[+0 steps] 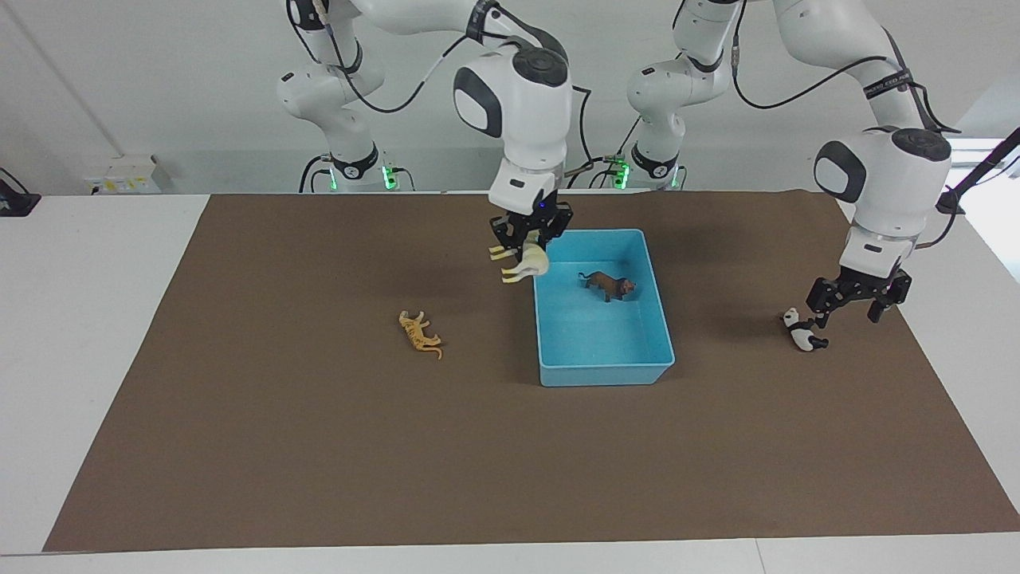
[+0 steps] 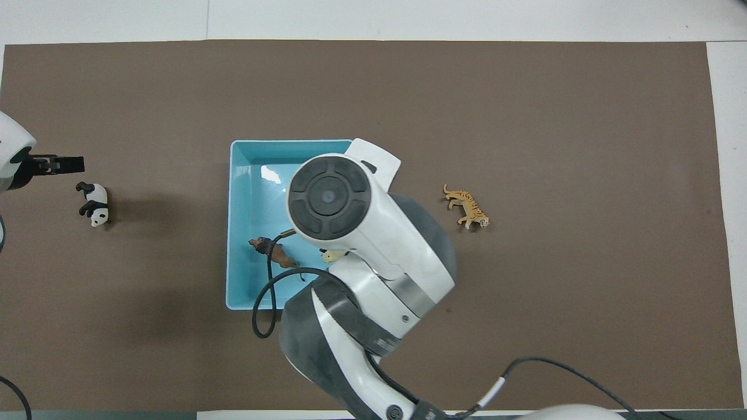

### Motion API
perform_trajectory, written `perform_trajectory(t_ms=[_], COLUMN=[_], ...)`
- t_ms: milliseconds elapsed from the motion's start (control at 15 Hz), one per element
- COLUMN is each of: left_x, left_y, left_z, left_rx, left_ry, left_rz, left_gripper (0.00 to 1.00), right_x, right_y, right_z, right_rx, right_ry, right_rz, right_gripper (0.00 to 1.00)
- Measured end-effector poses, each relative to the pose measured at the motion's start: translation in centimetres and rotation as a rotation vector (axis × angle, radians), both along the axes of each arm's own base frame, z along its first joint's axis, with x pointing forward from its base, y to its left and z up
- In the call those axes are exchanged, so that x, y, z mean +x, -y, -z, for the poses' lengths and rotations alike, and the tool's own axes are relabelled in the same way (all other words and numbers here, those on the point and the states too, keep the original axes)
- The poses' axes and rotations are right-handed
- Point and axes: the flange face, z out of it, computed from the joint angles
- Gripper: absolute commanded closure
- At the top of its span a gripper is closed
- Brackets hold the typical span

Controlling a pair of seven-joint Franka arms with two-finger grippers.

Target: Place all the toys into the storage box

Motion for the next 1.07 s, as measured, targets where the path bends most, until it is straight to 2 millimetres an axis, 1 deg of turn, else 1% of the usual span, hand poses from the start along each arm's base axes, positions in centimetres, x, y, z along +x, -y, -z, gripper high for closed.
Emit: perform_trajectory(t_ms=[133, 200, 267, 333, 400, 533, 600, 667, 733, 800, 867, 933, 1000, 1067], left_x=[0.1, -0.1, -0.3, -0.4, -0.5, -0.6, -0.5, -0.6, -0.6, -0.7, -0.8, -1.0, -1.3, -1.4], left_y=[-0.9, -1.1, -1.0, -0.9, -0.8, -0.6, -0.6, -0.6, -0.6, -0.7, -0.8, -0.9, -1.0, -1.0], left_z=[2.2, 3.1, 4.0, 4.9, 6.0, 8.0, 8.5, 8.9, 9.2, 9.6, 10.0, 10.4, 10.7, 10.9], left_rx=[-0.003, -0.006, -0.008, -0.009, -0.012, -0.018, -0.02, -0.021, -0.023, -0.025, -0.027, -0.028, -0.03, -0.031], left_ry=[-0.011, -0.022, -0.023, -0.019, -0.019, -0.029, -0.034, -0.039, -0.045, -0.051, -0.059, -0.067, -0.074, -0.077], left_rz=[-0.005, -0.006, -0.004, -0.002, 0.001, 0.004, 0.005, 0.005, 0.004, 0.002, 0.0, -0.001, -0.003, -0.004], left_gripper=[0.0, 0.0, 0.0, 0.0, 0.0, 0.0, 0.0, 0.0, 0.0, 0.0, 0.0, 0.15, 0.35, 0.54], right_x=[1.1, 1.5, 1.8, 2.0, 2.2, 2.5, 2.8, 3.4, 4.5, 5.8, 7.1, 8.4, 9.4, 10.2], right_y=[-3.8, -5.3, -6.2, -6.7, -6.8, -6.3, -5.7, -4.7, -3.0, -0.9, 1.6, 4.3, 7.4, 10.1], right_z=[4.8, 7.2, 8.6, 9.4, 9.7, 9.0, 8.6, 7.8, 6.6, 4.8, 2.6, 0.3, -1.8, -3.1], right_rx=[-0.037, -0.04, -0.032, -0.027, -0.026, -0.042, -0.057, -0.068, -0.074, -0.07, -0.057, -0.046, -0.044, -0.049], right_ry=[0.014, 0.019, 0.028, 0.032, 0.034, 0.026, 0.017, 0.011, 0.007, 0.005, 0.006, 0.008, 0.0, -0.017], right_rz=[0.008, 0.009, 0.009, 0.017, 0.028, 0.06, 0.079, 0.105, 0.136, 0.174, 0.209, 0.225, 0.214, 0.174], right_gripper=[1.0, 1.0, 1.0, 0.01, 0.0, 0.0, 0.0, 0.0, 0.0, 0.0, 0.0, 0.0, 0.0, 0.0])
